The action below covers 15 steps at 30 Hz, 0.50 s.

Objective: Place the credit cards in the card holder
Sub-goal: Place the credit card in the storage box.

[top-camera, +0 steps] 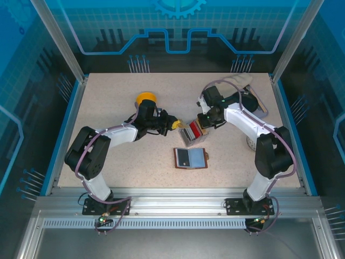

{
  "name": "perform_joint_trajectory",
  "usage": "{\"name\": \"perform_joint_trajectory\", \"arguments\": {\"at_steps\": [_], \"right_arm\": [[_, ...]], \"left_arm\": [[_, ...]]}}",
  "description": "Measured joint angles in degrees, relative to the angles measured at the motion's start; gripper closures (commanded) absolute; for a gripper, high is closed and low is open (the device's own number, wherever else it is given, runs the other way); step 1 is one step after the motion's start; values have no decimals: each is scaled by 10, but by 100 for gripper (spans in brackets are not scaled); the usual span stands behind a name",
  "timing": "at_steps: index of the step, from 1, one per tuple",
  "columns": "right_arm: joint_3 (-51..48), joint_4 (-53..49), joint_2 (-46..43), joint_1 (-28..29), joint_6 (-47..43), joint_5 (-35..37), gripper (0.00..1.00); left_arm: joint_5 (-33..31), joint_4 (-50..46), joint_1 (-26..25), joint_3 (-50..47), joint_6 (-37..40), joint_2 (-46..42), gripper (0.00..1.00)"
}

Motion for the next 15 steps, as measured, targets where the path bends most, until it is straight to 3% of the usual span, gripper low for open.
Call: {"name": "perform_joint_trajectory", "arguments": {"at_steps": [9,15], "right_arm": [[-14,12,13,21,0,42,83],[-17,18,13,33,1,66,88]], "left_arm": [[0,-4,0,2,11,0,100],[0,-18,0,12,26,0,100]]}}
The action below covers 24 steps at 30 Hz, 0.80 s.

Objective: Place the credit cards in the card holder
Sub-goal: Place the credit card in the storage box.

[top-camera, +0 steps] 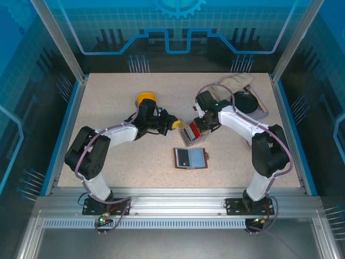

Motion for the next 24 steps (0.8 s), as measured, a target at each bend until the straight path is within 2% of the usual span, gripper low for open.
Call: {"name": "perform_joint_trajectory", "arguments": {"at_steps": [2,4,9,11,17,19,24], "right_arm": [[-1,3,0,0,-1,2,93],[-2,7,0,0,2,2,93],[-2,12,0,0,2,2,85],[-2,12,-1,0,3,2,77],[-2,-9,-49,-1,25,-10,62],[-3,-9,-86,-10,42,-49,54],[-36,33,-167,-73,99,-217,49]], "left_arm": [[0,-3,0,2,4,0,100],[0,-8,0,4,7,0,100],[0,-11,0,4,12,0,100],[2,-12,0,5,23,0,100],[7,-41,-3,20,89,-18,100],[9,-36,-6,20,107,-29,100],[17,8,-12,10,148,-48,100]]}}
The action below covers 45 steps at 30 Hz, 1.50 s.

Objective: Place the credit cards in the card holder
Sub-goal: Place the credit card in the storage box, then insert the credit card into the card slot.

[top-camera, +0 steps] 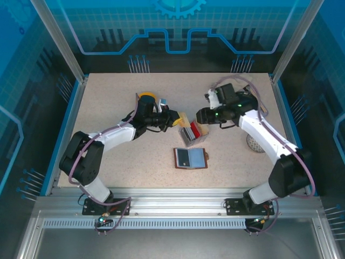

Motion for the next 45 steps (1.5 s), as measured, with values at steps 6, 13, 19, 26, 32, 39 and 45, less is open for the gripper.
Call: {"name": "perform_joint_trajectory", "arguments": {"at_steps": [6,13,19,26,32,39,45], "right_arm": [[-43,66,1,-33,68,-172,51],[-43,111,40,-33,97,-270,59],[-43,141,51,-46,118,-317,84],[-43,156,51,-64,135,-361,97],[-85,213,32,-84,176,-365,98],[-99,246,28,-88,208,-365,94],[-101,241,28,-91,209,-364,80]], "left_arm": [[21,42,-8,-3,40,-3,100],[55,103,-19,-3,48,-2,100],[60,122,-19,-2,48,4,100],[60,136,-18,-2,39,4,80],[61,136,-19,-2,31,7,79],[61,137,-18,-2,21,8,92],[65,149,-17,-2,20,9,100]]}}
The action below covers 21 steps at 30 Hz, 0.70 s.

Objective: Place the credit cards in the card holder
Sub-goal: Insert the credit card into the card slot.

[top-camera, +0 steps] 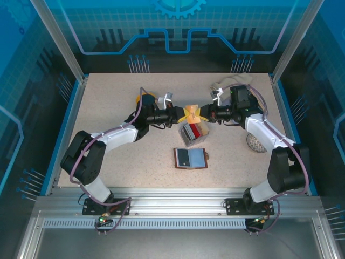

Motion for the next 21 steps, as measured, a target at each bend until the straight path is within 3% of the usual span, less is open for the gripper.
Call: {"name": "perform_joint_trajectory", "arguments": {"at_steps": [3,10,13,18,19,21], "right_arm": [[2,-42,-2,0,-26,35,69],[-36,-141,-62,15,-96,164,78],[-68,-165,-85,47,-106,203,81],[-102,-183,-87,136,-112,283,76],[-106,-188,-87,153,-112,307,71],[-109,-196,-88,181,-112,345,52]], "left_arm": [[1,-4,-2,0,3,-1,100],[-37,-77,-20,-64,36,-62,100],[-69,-127,-53,-82,60,-92,100],[-114,-154,-105,-140,89,-114,100],[-126,-156,-114,-159,93,-115,100],[-143,-158,-128,-188,95,-115,100]]}}
